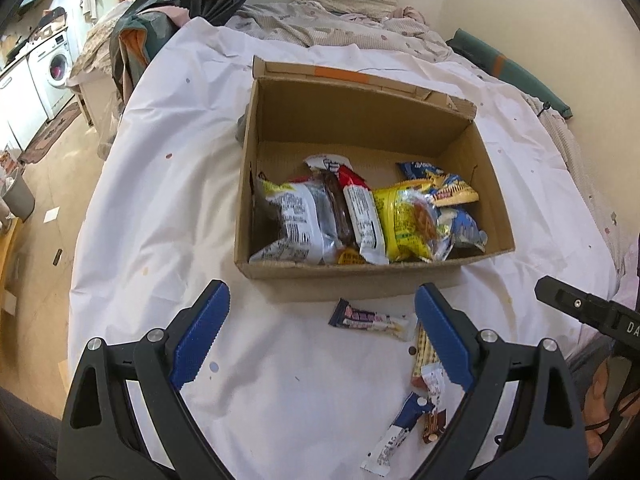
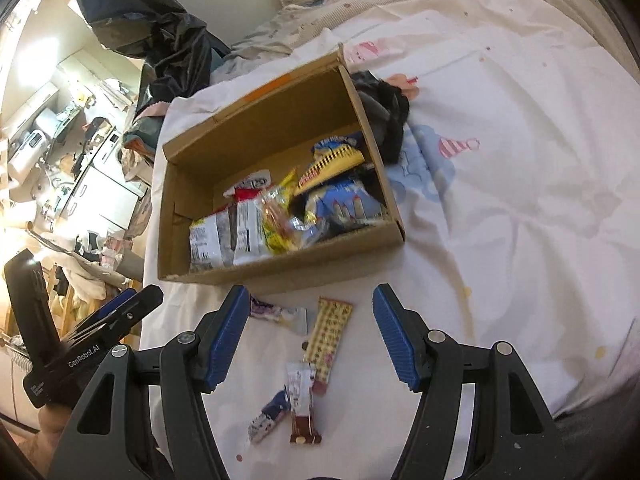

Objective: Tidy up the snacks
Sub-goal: 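Withdraw both open tools from the box toward the remaining bars, then grasp the blue-white bar with the left tool while the right tool grasps a white-brown bar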

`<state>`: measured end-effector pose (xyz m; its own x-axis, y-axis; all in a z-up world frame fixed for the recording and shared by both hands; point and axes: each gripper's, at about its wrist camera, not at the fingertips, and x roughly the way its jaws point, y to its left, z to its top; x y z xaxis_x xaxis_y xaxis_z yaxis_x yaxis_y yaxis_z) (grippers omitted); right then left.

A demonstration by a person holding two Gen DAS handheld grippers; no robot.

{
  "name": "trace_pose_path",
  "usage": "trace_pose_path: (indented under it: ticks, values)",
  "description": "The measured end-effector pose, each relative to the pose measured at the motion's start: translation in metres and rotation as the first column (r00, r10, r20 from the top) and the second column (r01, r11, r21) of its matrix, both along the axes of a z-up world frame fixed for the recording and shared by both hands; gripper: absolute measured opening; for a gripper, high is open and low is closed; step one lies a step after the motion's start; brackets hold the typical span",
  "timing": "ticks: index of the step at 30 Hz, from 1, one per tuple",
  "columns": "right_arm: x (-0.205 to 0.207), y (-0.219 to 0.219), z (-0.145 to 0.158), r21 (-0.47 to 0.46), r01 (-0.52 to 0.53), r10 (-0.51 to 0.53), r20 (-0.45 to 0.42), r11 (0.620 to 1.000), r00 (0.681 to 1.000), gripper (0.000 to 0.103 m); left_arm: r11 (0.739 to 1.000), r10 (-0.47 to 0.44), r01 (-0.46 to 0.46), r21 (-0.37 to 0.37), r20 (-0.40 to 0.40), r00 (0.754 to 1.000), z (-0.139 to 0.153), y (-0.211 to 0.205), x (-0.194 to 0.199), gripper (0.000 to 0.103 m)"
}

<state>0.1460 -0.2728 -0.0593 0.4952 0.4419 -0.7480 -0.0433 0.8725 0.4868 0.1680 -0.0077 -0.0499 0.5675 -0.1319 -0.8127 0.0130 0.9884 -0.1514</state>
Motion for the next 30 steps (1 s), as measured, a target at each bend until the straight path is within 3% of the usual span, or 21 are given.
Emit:
trace_pose_path:
  ticks: [5,9,13,20,21,24,25,26,28,30]
  values:
    - [-0.008,-0.002,0.002,0.020,0.025,-0.025,0.019,1.000,1.000,0.068,0.999,-0.028,0.024,-0.038,-0.104,0.994,-0.019,-0.007,-0.001,0.092]
    - [-0.004,-0.001,-0.002,0.032,0.036,-0.036,0.000,0.999,0.999,0.068,0.995,-0.094,0.082,-0.062,-0.216,0.972,-0.041,-0.020,-0.003,0.090]
    - [-0.004,0.003,-0.005,0.011,0.028,-0.028,-0.010,1.000,1.000,0.068,0.969,-0.247,0.231,-0.087,-0.376,0.893,-0.072,-0.048,-0.013,0.073]
    - [-0.002,0.007,-0.008,0.003,0.016,-0.016,-0.021,1.000,1.000,0.068,0.927,-0.369,0.353,-0.128,-0.474,0.799,-0.094,-0.077,-0.030,0.059]
    - [-0.002,0.008,-0.008,-0.001,0.012,-0.012,-0.020,1.000,1.000,0.068,0.926,-0.369,0.358,-0.120,-0.490,0.790,-0.098,-0.078,-0.031,0.053]
    - [-0.002,0.009,-0.009,-0.006,0.009,-0.009,-0.023,1.000,1.000,0.068,0.916,-0.373,0.391,-0.087,-0.541,0.753,-0.108,-0.082,-0.035,0.015]
    - [-0.002,0.009,-0.010,-0.007,0.008,-0.008,-0.027,1.000,1.000,0.068,0.908,-0.387,0.412,-0.080,-0.536,0.750,-0.105,-0.083,-0.037,0.015]
    - [-0.001,0.010,-0.011,-0.012,0.007,-0.007,-0.034,1.000,0.999,0.068,0.909,-0.387,0.409,-0.077,-0.516,0.764,-0.099,-0.082,-0.036,0.015]
    - [0.002,0.014,-0.020,-0.044,-0.009,0.006,-0.080,0.999,0.997,0.068,0.939,-0.328,0.337,-0.065,-0.464,0.823,-0.082,-0.067,-0.030,0.015]
    - [0.005,0.024,-0.037,-0.079,-0.060,0.047,-0.164,0.995,0.985,0.068,0.962,-0.270,0.262,-0.080,-0.447,0.853,-0.074,-0.050,-0.026,0.015]
